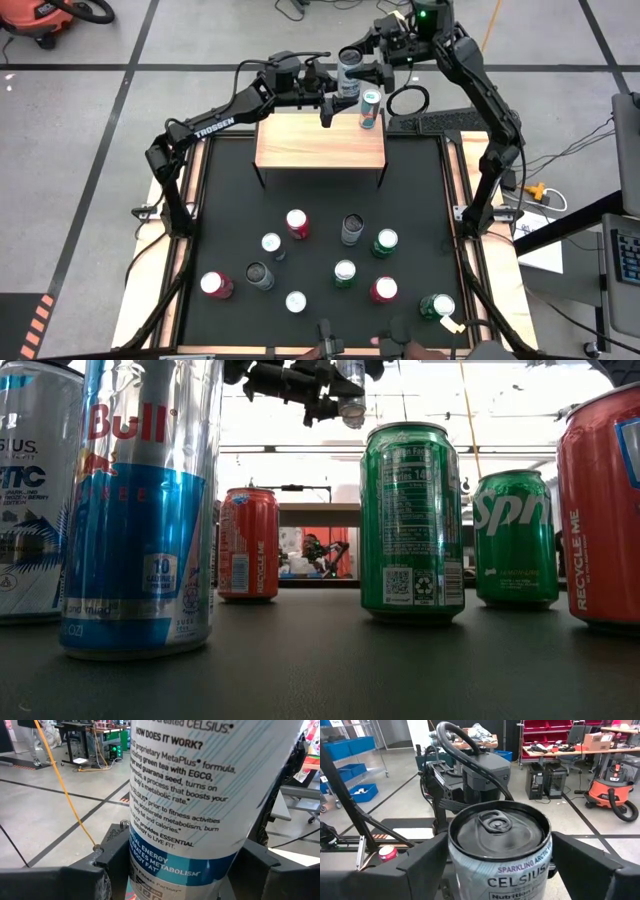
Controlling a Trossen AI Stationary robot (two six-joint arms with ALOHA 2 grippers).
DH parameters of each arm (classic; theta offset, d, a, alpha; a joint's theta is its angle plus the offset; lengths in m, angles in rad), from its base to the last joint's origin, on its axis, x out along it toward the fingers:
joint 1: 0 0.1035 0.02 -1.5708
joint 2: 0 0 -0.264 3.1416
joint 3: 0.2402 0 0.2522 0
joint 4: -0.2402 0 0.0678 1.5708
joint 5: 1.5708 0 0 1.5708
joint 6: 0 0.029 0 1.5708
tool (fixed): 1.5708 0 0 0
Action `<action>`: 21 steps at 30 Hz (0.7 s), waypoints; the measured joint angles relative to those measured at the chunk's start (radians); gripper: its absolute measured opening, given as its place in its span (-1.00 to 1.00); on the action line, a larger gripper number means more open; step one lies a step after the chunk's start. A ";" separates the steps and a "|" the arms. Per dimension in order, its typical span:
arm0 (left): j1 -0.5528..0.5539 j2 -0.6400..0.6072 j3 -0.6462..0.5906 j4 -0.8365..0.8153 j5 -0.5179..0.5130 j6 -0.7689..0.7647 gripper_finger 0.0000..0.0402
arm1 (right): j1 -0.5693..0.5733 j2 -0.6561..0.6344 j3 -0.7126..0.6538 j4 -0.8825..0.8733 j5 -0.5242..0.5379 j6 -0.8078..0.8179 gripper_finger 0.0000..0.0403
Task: Place canned beverage on shelf
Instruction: Put the top left white soda can on the shelf
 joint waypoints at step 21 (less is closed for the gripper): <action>-0.001 0.000 0.000 -0.050 -0.008 0.033 0.24 | 0.010 -0.018 0.004 -0.021 0.063 0.106 0.54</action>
